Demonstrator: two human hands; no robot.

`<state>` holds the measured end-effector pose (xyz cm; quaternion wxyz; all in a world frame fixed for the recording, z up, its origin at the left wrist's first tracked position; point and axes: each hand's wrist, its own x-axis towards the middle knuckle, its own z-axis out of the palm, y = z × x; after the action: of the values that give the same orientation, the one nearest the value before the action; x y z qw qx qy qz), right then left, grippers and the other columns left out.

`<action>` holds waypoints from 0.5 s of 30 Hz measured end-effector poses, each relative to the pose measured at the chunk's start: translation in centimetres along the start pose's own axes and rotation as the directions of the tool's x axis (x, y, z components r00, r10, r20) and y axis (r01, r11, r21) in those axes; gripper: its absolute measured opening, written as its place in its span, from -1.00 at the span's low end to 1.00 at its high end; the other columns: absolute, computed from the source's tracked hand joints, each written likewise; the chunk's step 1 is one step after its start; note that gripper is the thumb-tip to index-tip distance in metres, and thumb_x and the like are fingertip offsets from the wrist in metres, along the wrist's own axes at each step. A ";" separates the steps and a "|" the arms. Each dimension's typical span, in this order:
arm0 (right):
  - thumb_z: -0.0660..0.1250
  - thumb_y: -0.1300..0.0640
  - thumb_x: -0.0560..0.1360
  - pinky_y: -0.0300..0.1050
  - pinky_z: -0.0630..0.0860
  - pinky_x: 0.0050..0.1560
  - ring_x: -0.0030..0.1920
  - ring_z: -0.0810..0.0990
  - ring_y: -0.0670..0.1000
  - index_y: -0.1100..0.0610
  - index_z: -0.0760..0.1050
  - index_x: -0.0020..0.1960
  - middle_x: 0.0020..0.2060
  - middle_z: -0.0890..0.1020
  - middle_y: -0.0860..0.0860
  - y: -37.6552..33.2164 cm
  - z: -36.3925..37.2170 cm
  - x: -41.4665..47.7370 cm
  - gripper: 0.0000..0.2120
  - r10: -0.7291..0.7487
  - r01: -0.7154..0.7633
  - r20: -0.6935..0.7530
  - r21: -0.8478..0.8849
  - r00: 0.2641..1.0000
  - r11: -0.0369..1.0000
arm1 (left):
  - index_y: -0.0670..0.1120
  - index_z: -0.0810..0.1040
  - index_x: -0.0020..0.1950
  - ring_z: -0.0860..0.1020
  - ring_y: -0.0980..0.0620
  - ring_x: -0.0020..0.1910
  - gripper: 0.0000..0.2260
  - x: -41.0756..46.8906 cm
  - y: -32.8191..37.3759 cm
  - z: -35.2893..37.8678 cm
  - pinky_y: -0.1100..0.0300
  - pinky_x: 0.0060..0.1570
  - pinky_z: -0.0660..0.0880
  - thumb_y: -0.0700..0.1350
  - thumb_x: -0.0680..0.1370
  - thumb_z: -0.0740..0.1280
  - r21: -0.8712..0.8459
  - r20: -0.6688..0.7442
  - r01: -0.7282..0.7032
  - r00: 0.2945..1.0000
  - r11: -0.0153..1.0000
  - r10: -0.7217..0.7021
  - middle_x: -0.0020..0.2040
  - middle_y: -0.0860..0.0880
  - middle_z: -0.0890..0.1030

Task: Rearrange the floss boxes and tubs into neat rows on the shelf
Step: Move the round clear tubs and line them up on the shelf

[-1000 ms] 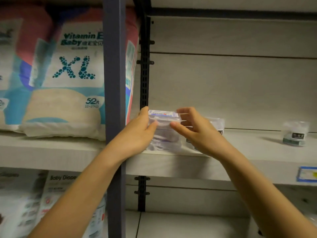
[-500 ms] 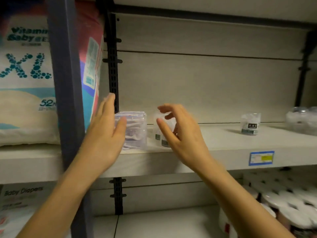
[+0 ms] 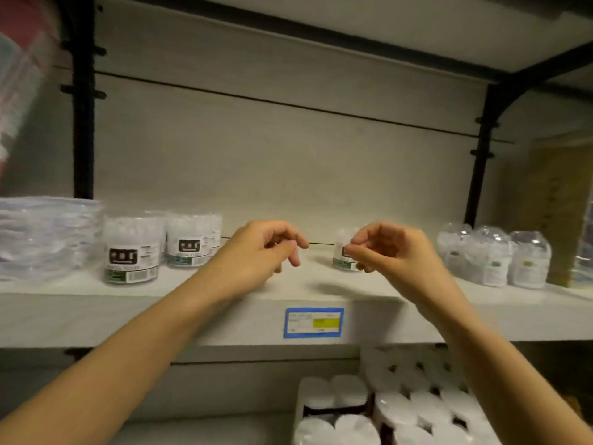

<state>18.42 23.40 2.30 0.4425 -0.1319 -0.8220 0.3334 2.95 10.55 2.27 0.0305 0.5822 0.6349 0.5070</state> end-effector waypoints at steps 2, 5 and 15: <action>0.39 0.23 0.44 -0.23 0.56 -0.16 -0.27 0.59 -0.03 0.09 0.55 -0.15 -0.27 0.62 0.03 2.3 -2.7 2.6 -0.94 0.044 -0.044 -0.008 0.016 0.999 0.999 | -0.02 0.54 -0.06 0.48 0.13 -0.30 -0.84 3.6 0.1 2.3 0.33 -0.29 0.42 -0.24 0.56 0.22 -0.009 0.001 0.051 0.999 0.999 -0.051 -0.22 0.06 0.58; 0.34 0.19 0.48 -0.15 0.56 0.01 -0.07 0.57 0.02 0.13 0.50 0.12 0.02 0.59 0.11 5.7 -4.5 6.6 -0.79 0.144 -0.144 0.071 -0.006 0.987 0.990 | -0.06 0.49 0.14 0.51 0.05 -0.08 -0.83 8.2 -0.6 5.0 0.18 -0.01 0.46 -0.18 0.57 0.22 0.064 0.004 0.143 0.990 0.988 -0.143 0.04 -0.03 0.55; 0.24 -0.02 0.53 0.04 0.53 0.14 0.17 0.53 0.14 0.09 0.31 0.32 0.16 0.48 0.05 9.4 -4.3 9.7 -0.60 0.337 -0.357 0.407 -0.028 0.849 0.934 | -0.09 0.42 0.26 0.43 -0.02 0.31 -0.66 12.5 -2.3 8.0 0.06 0.30 0.36 -0.35 0.55 0.11 0.015 0.219 0.389 0.897 0.921 -0.383 0.34 -0.07 0.48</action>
<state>15.62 37.21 3.88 0.1983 -0.1954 -0.8497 0.4478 2.35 25.49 3.66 0.2084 0.4962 0.7229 0.4333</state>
